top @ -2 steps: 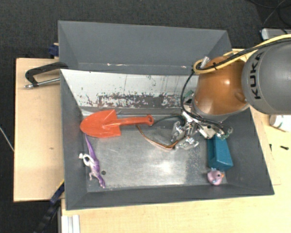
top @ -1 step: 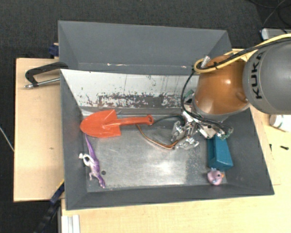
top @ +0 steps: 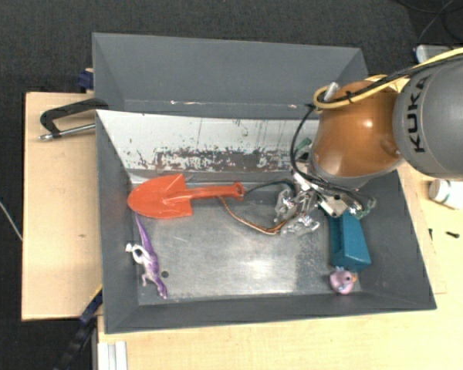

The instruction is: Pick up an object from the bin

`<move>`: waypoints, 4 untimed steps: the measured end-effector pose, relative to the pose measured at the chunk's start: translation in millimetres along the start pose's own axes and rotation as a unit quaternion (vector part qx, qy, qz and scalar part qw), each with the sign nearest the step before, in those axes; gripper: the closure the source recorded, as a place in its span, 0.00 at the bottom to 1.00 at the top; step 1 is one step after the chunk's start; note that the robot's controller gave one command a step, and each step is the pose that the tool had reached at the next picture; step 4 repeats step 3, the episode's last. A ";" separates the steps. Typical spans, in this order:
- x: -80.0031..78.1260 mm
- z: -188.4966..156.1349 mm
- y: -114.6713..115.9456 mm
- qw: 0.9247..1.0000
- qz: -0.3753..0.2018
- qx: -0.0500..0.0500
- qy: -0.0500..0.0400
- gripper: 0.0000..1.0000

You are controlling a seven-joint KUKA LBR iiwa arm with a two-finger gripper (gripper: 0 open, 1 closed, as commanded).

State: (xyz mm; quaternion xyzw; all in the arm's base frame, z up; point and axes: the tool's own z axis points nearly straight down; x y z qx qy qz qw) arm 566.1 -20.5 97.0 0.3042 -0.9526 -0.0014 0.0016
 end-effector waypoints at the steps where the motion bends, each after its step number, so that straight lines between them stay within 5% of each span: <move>1: -1.8 -22.1 -1.0 1.000 0.000 0.002 -0.003 1.00; 4: -2.5 -39.0 -1.0 1.000 0.000 0.003 -0.004 1.00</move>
Offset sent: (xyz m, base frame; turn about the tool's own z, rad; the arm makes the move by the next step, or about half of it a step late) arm 0.0000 -0.0002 0.0367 0.0000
